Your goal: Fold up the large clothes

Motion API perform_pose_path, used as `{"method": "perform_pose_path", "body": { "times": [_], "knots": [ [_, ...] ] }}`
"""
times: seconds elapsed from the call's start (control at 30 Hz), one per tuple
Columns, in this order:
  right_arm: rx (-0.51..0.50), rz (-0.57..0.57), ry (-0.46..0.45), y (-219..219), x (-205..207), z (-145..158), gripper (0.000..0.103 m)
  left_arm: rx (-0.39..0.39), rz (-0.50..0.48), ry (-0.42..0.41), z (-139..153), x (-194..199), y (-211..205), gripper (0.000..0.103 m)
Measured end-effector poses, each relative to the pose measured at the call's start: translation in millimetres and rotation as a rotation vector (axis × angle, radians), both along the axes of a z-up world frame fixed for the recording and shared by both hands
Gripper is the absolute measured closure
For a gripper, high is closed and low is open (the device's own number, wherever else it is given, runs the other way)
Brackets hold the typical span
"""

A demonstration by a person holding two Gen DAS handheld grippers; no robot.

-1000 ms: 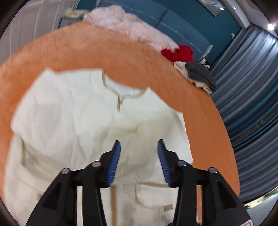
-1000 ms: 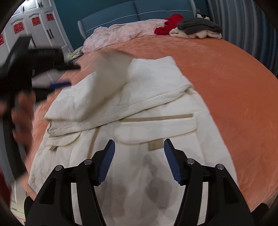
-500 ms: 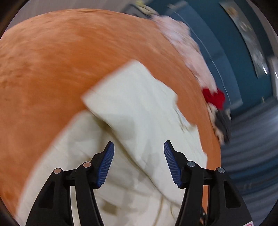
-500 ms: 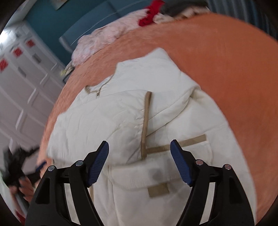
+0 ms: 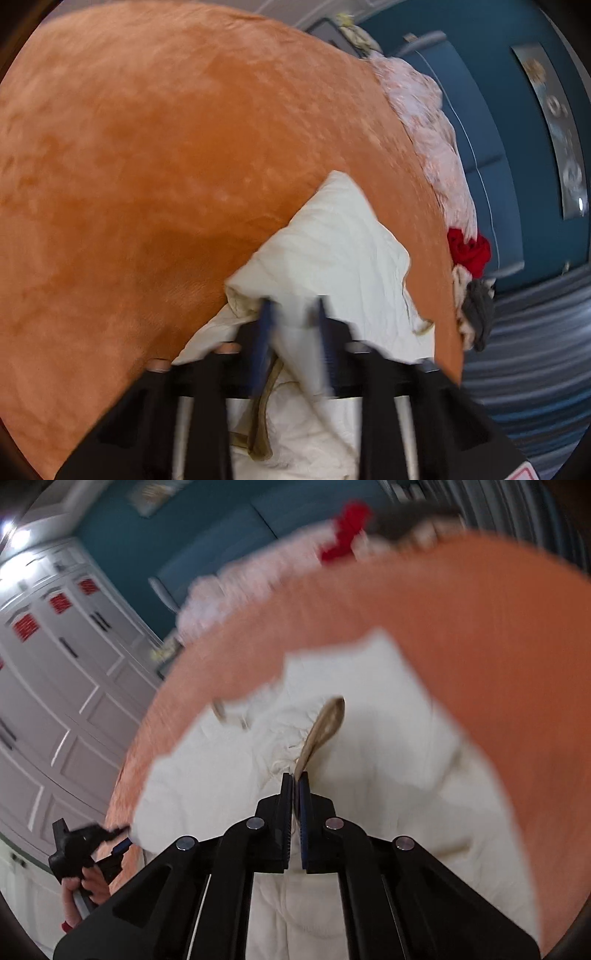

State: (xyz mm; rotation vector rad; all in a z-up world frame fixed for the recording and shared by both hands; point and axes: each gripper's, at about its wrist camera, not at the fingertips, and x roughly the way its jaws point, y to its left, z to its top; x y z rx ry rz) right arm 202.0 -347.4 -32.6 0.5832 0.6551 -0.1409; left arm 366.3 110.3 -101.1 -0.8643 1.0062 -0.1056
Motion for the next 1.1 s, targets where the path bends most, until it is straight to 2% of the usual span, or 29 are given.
{"method": "perform_pose_path", "body": {
  "times": [0.07, 0.13, 0.2, 0.3, 0.37, 0.43, 0.57, 0.7, 0.77, 0.87, 0.97, 1.03, 1.1],
  "knots": [
    [-0.098, 0.010, -0.027, 0.1, -2.0, 19.4, 0.101, 0.066, -0.035, -0.020, 5.3, -4.0, -6.9, 0.099],
    [-0.177, 0.020, 0.010, 0.7, 1.3, 17.4, 0.101, 0.155, -0.074, -0.029, 5.0, -7.4, -18.6, 0.100],
    [-0.228, 0.018, 0.111, -1.2, 9.0, -11.3, 0.101, 0.214, -0.102, -0.009, -5.6, -10.4, -27.8, 0.101],
    [-0.224, 0.014, 0.234, -7.1, 15.4, -55.8, 0.101, 0.273, -0.115, 0.010, -20.6, -14.0, -35.4, 0.101],
    [-0.221, 0.017, 0.281, -8.2, 15.5, -80.5, 0.101, 0.333, -0.138, 0.005, -24.7, -15.3, -41.8, 0.101],
    [-0.235, 0.020, 0.299, -6.1, 15.1, -92.3, 0.101, 0.395, -0.162, -0.010, -25.3, -16.6, -47.6, 0.101],
    [-0.257, 0.025, 0.311, -2.7, 19.0, -101.9, 0.100, 0.458, -0.180, -0.027, -30.7, -20.0, -54.9, 0.101],
    [-0.253, 0.035, 0.315, -4.9, 15.6, -95.5, 0.097, 0.519, -0.191, -0.059, -27.2, -25.2, -60.3, 0.100],
    [-0.272, 0.019, 0.318, -6.4, 6.4, -81.4, 0.085, 0.551, -0.201, -0.064, -16.4, -30.6, -59.9, 0.099],
    [-0.289, -0.007, 0.258, -6.2, -7.8, -50.8, 0.079, 0.603, -0.194, -0.099, 9.8, -43.1, -54.3, 0.099],
    [-0.285, 0.027, 0.184, 5.6, -4.6, -24.1, 0.079, 0.662, -0.204, -0.197, 44.0, -47.4, -63.6, 0.099],
    [-0.260, 0.078, 0.159, 19.8, 9.2, -16.1, 0.079, 0.648, -0.247, -0.237, 57.6, -40.0, -82.4, 0.099],
    [-0.244, 0.137, 0.137, 41.2, 27.9, -16.6, 0.079, 0.642, -0.284, -0.256, 58.6, -31.9, -104.1, 0.099]
  ]
}}
